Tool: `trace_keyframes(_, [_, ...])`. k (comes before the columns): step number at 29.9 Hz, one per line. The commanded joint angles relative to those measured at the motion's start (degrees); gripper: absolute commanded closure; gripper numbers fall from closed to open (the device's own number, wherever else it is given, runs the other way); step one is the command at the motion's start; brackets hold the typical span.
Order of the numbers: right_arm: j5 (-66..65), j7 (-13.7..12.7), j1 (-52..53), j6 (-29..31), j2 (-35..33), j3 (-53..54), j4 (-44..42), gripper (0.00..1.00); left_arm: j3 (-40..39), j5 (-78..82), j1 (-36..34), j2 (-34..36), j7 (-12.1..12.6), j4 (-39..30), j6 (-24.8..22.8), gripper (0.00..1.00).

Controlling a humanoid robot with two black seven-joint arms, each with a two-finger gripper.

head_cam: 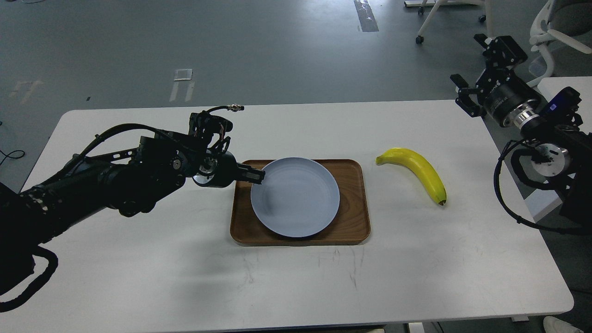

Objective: Place banana on plate with both arms
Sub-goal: 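Lower the plate onto the wooden tray and open the left gripper, then raise the left gripper away from the plate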

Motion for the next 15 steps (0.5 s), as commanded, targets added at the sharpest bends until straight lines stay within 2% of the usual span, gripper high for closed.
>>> trace_keyframes(1, [0.0,0.0,0.0,0.0,0.0,0.0,0.0,0.00,-0.1,-0.3,0.0,0.0,0.0,0.0,0.0,0.44])
trace_keyframes(2, [0.0,0.0,0.0,0.0,0.0,0.0,0.0,0.00,-0.2,-0.6,-0.1,-0.1,-0.1,-0.1,0.0,0.27])
trace_keyframes(3, [0.0,0.0,0.0,0.0,-0.1,0.0,0.0,0.00,-0.3,-1.3,-0.4,-0.1,-0.4,-0.1,0.0,0.04])
trace_keyframes(7, [0.0,0.0,0.0,0.0,-0.4,0.0,0.0,0.00,-0.7,-7.7,-1.7,-0.3,-0.5,-0.1,0.0,0.01])
trace_keyframes(10, [-0.1,0.0,0.1,0.0,-1.0,-0.2,0.1,0.00,-1.3,-20.8,-4.6,1.1,-1.0,0.0,0.0,0.01])
trace_keyframes(13, [-0.9,0.0,0.4,0.0,-2.2,-2.5,0.5,0.00,-3.2,-36.5,-5.6,3.9,-2.6,0.0,0.2,0.01])
trace_keyframes(15, [-3.3,0.0,1.7,0.0,-3.2,-7.9,0.7,0.00,-5.4,-49.6,-5.5,6.9,-4.7,0.0,0.3,0.01])
